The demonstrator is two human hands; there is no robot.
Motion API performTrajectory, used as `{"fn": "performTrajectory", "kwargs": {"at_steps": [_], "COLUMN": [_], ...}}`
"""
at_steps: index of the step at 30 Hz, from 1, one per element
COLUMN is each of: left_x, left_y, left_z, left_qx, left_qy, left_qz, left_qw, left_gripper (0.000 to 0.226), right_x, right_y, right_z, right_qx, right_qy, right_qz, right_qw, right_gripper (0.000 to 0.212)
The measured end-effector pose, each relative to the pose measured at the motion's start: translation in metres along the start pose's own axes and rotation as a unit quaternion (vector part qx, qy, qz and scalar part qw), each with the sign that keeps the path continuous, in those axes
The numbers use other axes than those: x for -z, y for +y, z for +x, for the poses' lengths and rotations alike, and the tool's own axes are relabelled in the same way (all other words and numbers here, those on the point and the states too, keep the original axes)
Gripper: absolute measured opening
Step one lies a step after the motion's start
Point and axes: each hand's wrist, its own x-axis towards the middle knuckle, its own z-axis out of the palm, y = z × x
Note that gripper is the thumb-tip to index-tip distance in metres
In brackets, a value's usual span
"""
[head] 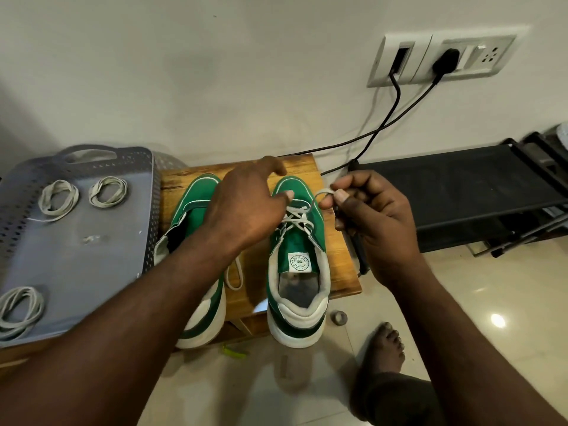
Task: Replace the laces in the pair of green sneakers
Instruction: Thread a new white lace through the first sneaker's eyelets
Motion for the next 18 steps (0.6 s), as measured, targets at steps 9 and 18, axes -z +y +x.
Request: {"fn": "performTrajectory", "kwargs": {"at_steps": [9,18], "left_x": [-0.007,-0.010], "left_y": [0.001,0.005], "left_z": [-0.002,-0.005], "left_qx": [-0.035,-0.049], "left_qy": [-0.033,-0.056], "left_qz": [-0.022,-0.035], "left_qw": [0.999,0.997], "left_gripper": [0.009,0.021], "right_x": [0.002,0.001], "right_y": [0.003,0.003], "right_z": [0.002,-0.002], "right_qx": [0.006,0.014], "right_qy": [-0.002,-0.033], "right_qz": [0.023,0.000], "right_qw": [1.000,0.999], "right_gripper": [0.012,0.011]}}
